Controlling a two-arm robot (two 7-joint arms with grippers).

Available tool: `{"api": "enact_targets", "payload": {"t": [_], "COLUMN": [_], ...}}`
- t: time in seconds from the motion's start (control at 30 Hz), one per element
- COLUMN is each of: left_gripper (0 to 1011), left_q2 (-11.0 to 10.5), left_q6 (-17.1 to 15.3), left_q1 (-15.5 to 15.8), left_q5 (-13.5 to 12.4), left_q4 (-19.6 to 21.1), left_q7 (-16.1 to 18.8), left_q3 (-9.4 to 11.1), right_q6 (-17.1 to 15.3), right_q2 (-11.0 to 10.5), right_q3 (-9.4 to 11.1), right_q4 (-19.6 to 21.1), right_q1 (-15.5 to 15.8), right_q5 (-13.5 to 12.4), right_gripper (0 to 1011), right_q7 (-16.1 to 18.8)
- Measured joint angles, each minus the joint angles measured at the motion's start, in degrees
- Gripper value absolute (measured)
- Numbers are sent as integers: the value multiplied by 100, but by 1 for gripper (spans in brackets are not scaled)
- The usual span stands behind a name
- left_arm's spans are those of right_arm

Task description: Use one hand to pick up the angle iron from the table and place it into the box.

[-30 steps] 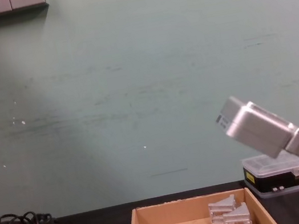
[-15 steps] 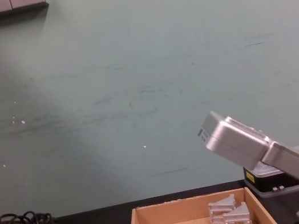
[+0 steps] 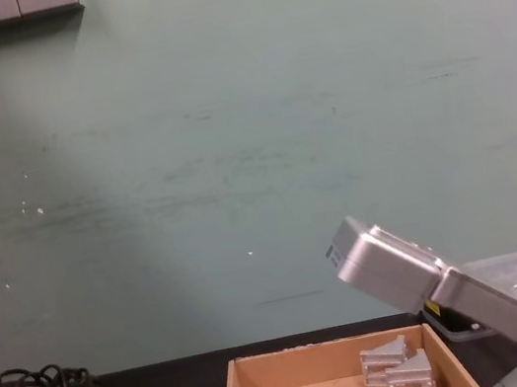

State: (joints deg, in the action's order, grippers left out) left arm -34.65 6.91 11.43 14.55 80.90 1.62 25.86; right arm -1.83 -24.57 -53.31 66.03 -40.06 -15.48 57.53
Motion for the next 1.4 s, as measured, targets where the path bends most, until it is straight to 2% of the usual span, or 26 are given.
{"api": "enact_targets", "payload": {"t": [0.4, 0.6, 0.7, 0.77, 0.87, 0.9, 0.93, 1.03, 1.27, 1.4], "left_gripper": [1000, 1000, 1000, 1000, 1000, 1000, 1000, 1000, 1000, 1000], "left_q2": [0, 0, 0, 0, 0, 0, 0, 0, 0, 0], "left_q6": [0, 0, 0, 0, 0, 0, 0, 0, 0, 0], "left_q1": [0, 0, 0, 0, 0, 0, 0, 0, 0, 0], "left_q5": [0, 0, 0, 0, 0, 0, 0, 0, 0, 0], "left_q4": [0, 0, 0, 0, 0, 0, 0, 0, 0, 0], "left_q7": [0, 0, 0, 0, 0, 0, 0, 0, 0, 0], "left_q3": [0, 0, 0, 0, 0, 0, 0, 0, 0, 0], "right_q6": [14, 29, 25, 21, 12, 11, 10, 10, -1, -29], "right_q2": [33, 28, 24, 21, 18, 18, 17, 20, 23, -25], "right_q3": [-49, -56, -53, -50, -43, -42, -40, -30, -3, 80], "right_q4": [-36, -28, -26, -26, -21, -19, -18, -20, -21, 110], "right_q1": [-14, -12, -3, 1, 11, 14, 17, 19, 33, 81], "right_q5": [0, 1, 2, 2, 1, 0, -1, -3, -24, -119], "right_gripper": [1002, 896, 792, 760, 663, 602, 602, 487, 465, 466], "right_q7": [50, 52, 31, 26, 14, 10, 5, -15, -35, -67]}}
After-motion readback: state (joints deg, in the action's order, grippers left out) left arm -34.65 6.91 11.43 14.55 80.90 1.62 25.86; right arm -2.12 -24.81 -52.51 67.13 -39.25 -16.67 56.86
